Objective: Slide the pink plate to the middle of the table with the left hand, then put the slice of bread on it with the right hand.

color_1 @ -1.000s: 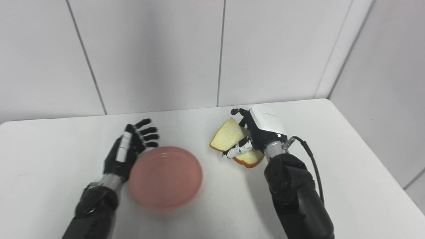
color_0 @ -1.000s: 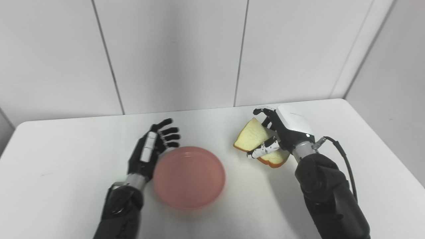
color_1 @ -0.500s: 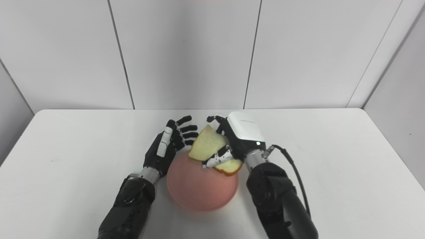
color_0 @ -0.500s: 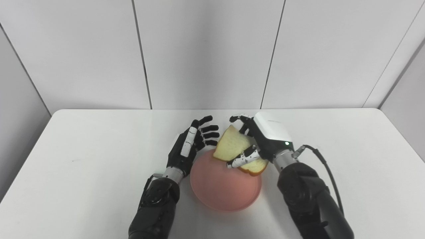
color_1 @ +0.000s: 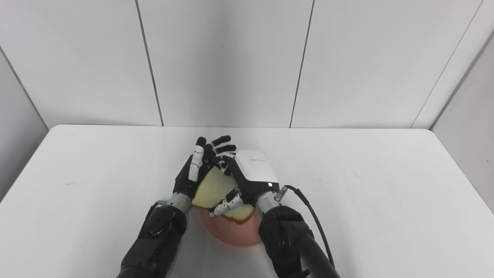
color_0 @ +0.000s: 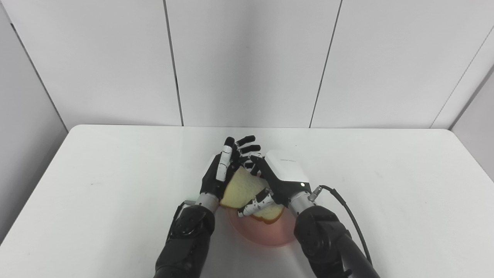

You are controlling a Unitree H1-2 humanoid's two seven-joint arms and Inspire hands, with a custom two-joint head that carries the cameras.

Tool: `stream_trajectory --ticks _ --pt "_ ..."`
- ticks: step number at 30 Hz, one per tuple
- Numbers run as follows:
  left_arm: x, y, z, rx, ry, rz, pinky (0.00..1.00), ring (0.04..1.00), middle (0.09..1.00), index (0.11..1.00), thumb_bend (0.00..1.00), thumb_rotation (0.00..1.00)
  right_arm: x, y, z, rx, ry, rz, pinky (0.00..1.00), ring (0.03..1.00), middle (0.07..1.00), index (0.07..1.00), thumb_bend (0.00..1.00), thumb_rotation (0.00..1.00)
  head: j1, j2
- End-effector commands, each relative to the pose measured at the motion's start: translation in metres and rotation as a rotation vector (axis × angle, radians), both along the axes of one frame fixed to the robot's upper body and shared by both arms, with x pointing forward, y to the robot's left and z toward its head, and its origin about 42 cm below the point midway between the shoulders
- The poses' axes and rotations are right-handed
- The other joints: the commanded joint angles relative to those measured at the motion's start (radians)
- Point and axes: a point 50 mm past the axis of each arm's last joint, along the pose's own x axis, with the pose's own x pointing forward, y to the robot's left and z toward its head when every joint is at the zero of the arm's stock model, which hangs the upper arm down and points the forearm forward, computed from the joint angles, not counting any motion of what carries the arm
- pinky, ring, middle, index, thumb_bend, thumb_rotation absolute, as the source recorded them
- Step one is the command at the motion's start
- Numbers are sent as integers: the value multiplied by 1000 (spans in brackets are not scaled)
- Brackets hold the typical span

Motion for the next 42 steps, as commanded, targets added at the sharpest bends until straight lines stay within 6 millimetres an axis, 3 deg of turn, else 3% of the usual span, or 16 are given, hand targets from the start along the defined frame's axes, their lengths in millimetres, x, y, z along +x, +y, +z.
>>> stream_trajectory --ticks 1,11,23,27,33,34,36,38,41,42 --pt "-28 12 -51 31 199 30 535 656 690 708 817 947 0 4 11 1 -75 29 234 420 507 756 528 0 -5 3" --pt "-29 17 -53 38 212 25 524 650 693 742 822 948 -5 2 1 -52 -37 2 206 408 522 729 528 0 -21 6" --pt "-30 17 -56 55 224 24 546 663 695 741 842 935 -10 -5 11 -101 -44 -26 187 406 521 727 528 0 -29 9" --pt "-30 16 -55 47 227 22 551 662 694 745 849 927 -10 -6 8 -157 -57 -33 190 406 521 676 529 0 -30 12" --pt "-31 17 -55 42 225 22 545 647 688 742 831 924 -13 -8 10 -235 -59 -55 264 410 520 706 532 0 -35 14" --pt "-31 17 -56 41 227 22 545 648 687 736 836 921 -13 -9 10 -243 -57 -57 309 418 501 720 556 0 -35 14" --pt "-31 16 -56 41 228 20 544 656 693 733 845 918 -13 -11 11 -267 -51 -59 379 470 587 724 836 106 -35 14" --pt "-31 16 -57 41 227 19 539 657 694 733 847 918 -13 -13 12 -287 -36 -59 431 526 642 746 900 196 -35 12" --pt "-31 16 -57 41 228 17 531 649 683 728 855 913 -14 -17 14 -318 -11 -58 605 695 779 854 957 365 -35 12" --pt "-30 16 -57 40 228 17 530 648 682 729 855 913 -14 -18 14 -325 -5 -57 616 703 783 857 961 372 -35 12"
